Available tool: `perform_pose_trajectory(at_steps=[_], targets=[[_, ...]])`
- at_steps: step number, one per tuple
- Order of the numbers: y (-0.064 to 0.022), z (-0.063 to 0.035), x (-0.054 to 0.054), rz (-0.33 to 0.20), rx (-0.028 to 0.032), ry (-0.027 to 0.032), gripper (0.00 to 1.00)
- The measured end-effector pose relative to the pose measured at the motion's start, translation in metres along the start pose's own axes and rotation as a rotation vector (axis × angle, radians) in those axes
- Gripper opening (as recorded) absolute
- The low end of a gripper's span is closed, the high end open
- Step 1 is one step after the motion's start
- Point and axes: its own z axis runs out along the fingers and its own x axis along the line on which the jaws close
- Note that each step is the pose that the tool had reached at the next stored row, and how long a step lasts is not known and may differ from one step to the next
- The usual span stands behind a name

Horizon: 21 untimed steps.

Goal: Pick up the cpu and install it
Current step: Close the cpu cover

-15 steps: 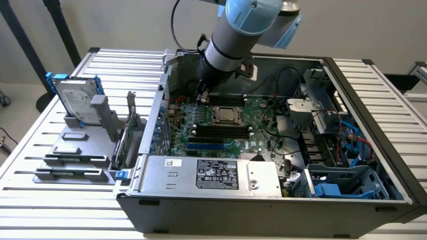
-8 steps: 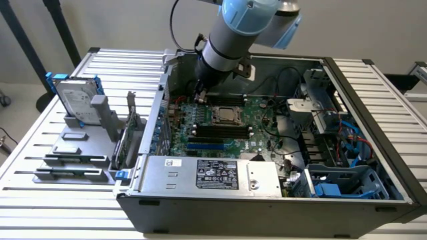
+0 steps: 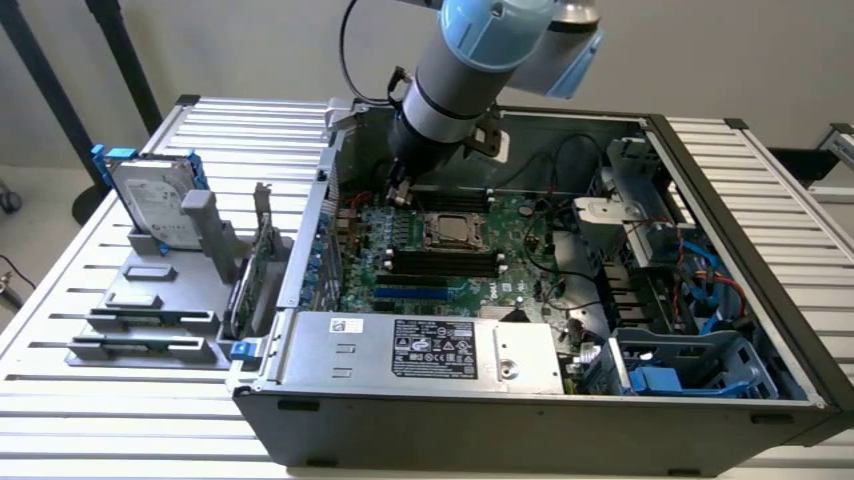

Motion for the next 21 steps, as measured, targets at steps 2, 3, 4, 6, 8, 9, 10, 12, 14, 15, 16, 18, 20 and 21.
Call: perform_pose_trajectory(at_steps=[2, 3, 4, 6, 8, 9, 10, 12, 14, 15, 16, 18, 20, 21], targets=[[-0.0003, -0.0002, 0.0000, 0.004, 0.0015, 0.0038, 0.11], [-0.0006, -0.0003, 0.0000, 0.005, 0.0021, 0.0067, 0.11], [-0.0009, -0.0006, 0.0001, 0.007, 0.0027, 0.0107, 0.11], [-0.0013, -0.0009, 0.0001, 0.010, 0.0038, 0.0167, 0.11], [-0.0017, -0.0007, 0.0001, 0.013, 0.0044, 0.0175, 0.11], [-0.0020, -0.0007, 0.0000, 0.015, 0.0039, 0.0156, 0.11], [-0.0022, -0.0007, -0.0001, 0.018, 0.0024, 0.0090, 0.11], [-0.0027, -0.0006, -0.0002, 0.025, -0.0029, -0.0153, 0.11], [-0.0030, -0.0004, -0.0002, 0.034, -0.0090, -0.0444, 0.11], [-0.0031, -0.0004, -0.0002, 0.038, -0.0118, -0.0566, 0.11], [-0.0031, -0.0004, -0.0002, 0.042, -0.0143, -0.0668, 0.11], [-0.0031, -0.0004, -0.0003, 0.054, -0.0195, -0.0755, 0.11], [-0.0032, -0.0006, -0.0003, 0.071, -0.0245, -0.0729, 0.11], [-0.0032, -0.0008, -0.0001, 0.082, -0.0276, -0.0695, 0.11]])
